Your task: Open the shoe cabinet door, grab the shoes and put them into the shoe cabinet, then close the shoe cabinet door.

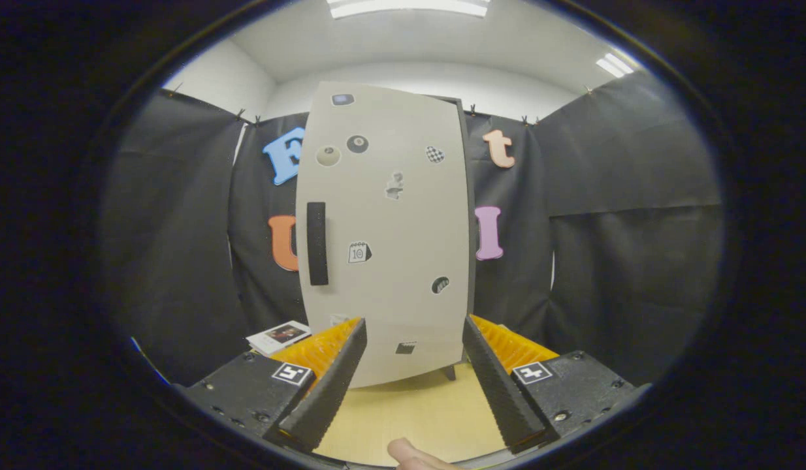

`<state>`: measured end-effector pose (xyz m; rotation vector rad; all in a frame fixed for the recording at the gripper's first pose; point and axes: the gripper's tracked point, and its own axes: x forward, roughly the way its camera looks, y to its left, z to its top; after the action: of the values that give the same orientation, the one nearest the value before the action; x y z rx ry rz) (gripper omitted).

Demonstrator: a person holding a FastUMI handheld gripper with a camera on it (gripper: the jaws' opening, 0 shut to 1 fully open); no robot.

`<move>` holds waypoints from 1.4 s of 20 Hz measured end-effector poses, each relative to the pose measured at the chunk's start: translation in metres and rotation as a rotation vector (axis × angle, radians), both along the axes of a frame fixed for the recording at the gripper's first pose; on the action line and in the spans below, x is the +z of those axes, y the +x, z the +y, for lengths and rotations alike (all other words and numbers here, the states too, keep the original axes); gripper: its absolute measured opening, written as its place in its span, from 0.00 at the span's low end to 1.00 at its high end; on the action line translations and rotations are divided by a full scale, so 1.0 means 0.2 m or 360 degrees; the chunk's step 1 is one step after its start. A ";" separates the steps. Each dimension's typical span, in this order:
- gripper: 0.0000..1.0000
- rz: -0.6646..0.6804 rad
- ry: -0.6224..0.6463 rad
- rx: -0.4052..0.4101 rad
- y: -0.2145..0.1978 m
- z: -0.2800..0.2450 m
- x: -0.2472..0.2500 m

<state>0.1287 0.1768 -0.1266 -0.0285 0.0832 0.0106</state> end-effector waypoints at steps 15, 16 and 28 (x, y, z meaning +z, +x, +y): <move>0.97 -0.0225 -0.0095 0.0073 -0.40 0.03 0.10; 0.97 -0.0225 -0.0101 0.0077 -0.41 0.03 0.10; 0.97 -0.0221 -0.0073 0.0121 -0.46 0.03 0.08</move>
<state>0.0371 0.1830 -0.1100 -0.0781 -0.0564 0.0829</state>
